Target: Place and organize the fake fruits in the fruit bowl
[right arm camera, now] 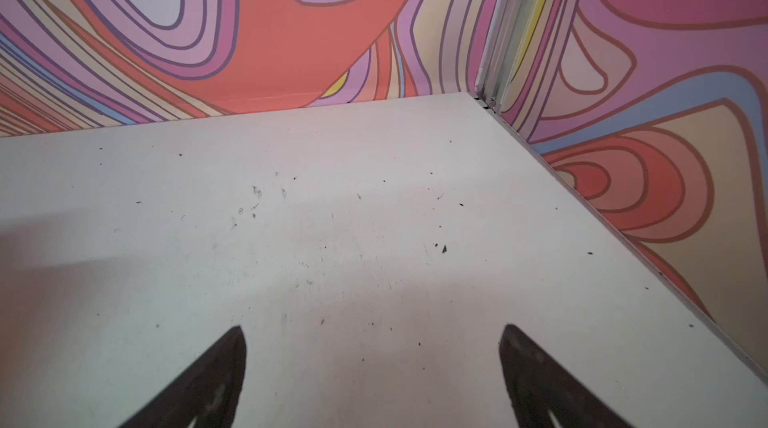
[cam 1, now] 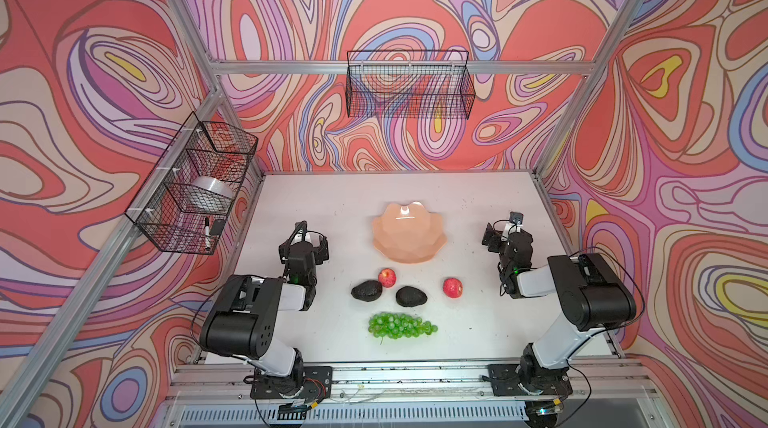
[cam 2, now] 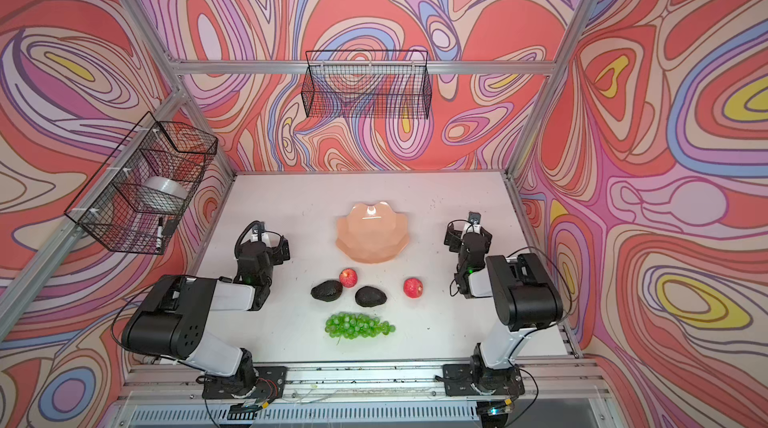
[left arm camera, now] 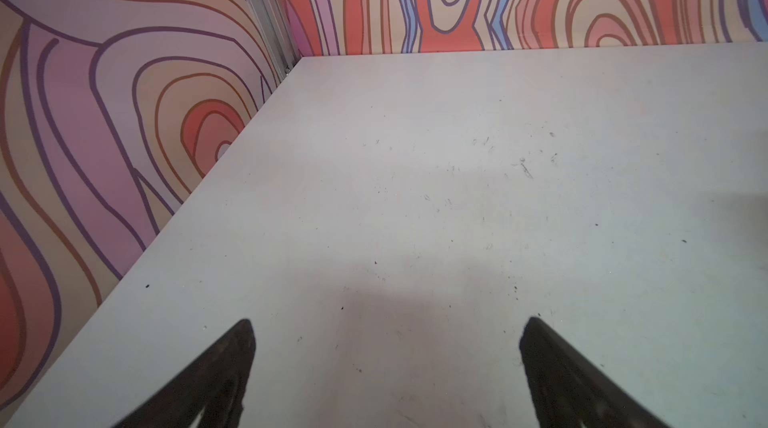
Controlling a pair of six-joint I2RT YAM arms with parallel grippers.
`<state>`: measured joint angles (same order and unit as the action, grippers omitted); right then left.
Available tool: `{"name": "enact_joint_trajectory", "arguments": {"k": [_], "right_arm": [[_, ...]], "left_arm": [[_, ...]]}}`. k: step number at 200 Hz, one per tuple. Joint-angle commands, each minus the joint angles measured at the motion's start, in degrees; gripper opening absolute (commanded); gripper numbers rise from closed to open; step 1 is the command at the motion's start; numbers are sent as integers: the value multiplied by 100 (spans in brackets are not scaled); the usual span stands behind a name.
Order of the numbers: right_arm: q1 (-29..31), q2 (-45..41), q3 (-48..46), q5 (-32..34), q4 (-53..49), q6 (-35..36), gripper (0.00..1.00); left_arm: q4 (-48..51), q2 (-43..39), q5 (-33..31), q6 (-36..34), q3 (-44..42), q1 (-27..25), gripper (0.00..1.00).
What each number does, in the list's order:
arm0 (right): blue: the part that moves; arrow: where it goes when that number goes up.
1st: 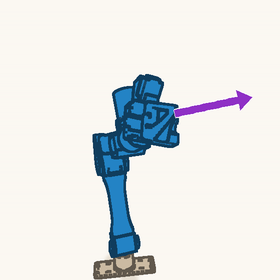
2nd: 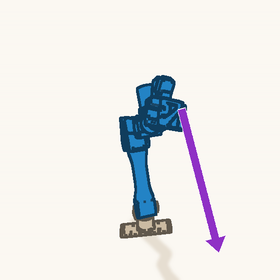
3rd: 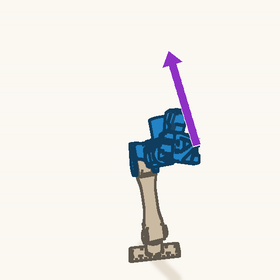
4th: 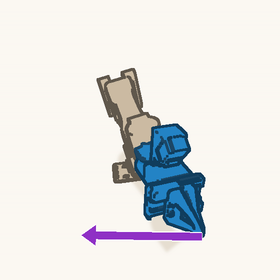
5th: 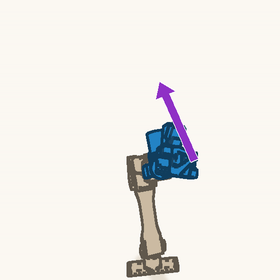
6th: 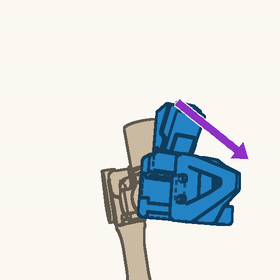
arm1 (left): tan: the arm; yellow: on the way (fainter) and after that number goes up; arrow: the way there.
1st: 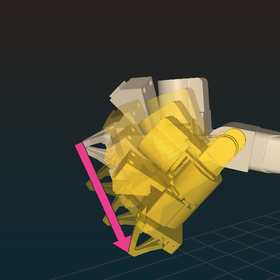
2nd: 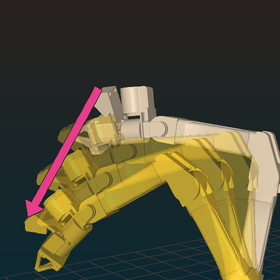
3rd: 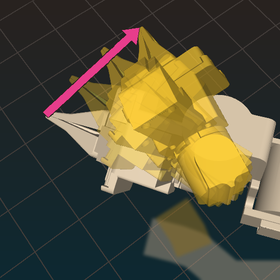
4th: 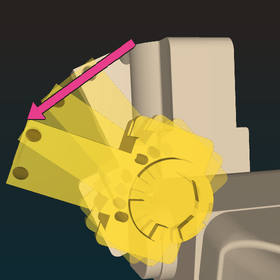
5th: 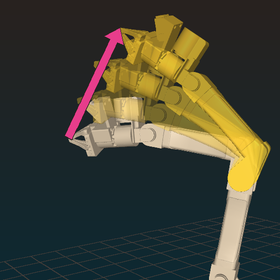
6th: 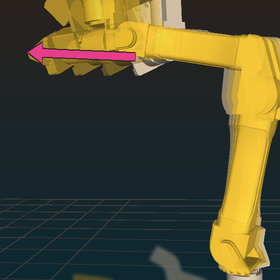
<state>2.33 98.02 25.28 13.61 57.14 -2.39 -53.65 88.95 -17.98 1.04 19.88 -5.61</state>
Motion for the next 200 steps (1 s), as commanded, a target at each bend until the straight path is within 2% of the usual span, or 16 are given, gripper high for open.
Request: {"name": "enact_joint_trajectory", "arguments": {"k": [1, 189, 200], "right_arm": [[13, 29, 78, -33, -10, 25, 98], [13, 33, 72, -49, 1, 24, 98], [13, -38, 68, 93, -3, 39, 98]], "left_arm": [[-184, 14, 40, -87, 16, 31, 100], [-146, 5, 56, -81, 32, 33, 100], [-187, -8, 49, -90, 14, 33, 100]]}}
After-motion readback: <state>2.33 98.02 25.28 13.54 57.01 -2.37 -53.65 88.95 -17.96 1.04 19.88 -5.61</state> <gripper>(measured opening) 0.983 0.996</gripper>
